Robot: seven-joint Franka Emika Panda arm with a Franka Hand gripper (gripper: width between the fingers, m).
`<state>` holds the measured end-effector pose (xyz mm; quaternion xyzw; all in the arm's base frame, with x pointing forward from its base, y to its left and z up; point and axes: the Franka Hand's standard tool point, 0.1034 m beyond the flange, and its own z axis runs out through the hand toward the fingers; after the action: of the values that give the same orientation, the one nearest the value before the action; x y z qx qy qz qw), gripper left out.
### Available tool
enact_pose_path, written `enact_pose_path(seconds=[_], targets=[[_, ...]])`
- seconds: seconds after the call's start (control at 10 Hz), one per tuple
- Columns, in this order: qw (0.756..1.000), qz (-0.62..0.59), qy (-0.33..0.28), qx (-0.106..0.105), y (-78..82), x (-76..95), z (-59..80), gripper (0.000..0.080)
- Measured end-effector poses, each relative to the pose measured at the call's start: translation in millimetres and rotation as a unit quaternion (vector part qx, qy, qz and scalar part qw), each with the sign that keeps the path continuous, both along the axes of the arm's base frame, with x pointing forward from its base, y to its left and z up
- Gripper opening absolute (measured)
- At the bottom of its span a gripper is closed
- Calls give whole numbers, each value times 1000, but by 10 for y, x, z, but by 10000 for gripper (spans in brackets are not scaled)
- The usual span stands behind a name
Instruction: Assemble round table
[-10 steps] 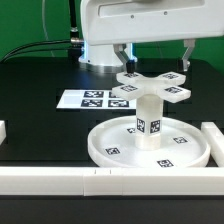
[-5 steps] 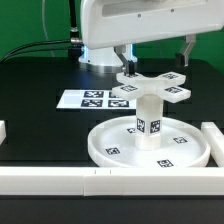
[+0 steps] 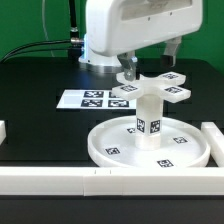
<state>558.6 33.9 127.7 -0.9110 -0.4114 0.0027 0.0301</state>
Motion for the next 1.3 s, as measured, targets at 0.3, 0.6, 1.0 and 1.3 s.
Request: enact_pose_path(seconds=[0.3, 0.6, 1.0, 1.3], targets=[[998, 68, -6, -1, -46, 7, 10, 649], [984, 176, -21, -8, -13, 24, -1, 649], [962, 270, -14, -24, 62, 1, -75, 649], [963, 268, -10, -23, 58, -16, -118, 649]])
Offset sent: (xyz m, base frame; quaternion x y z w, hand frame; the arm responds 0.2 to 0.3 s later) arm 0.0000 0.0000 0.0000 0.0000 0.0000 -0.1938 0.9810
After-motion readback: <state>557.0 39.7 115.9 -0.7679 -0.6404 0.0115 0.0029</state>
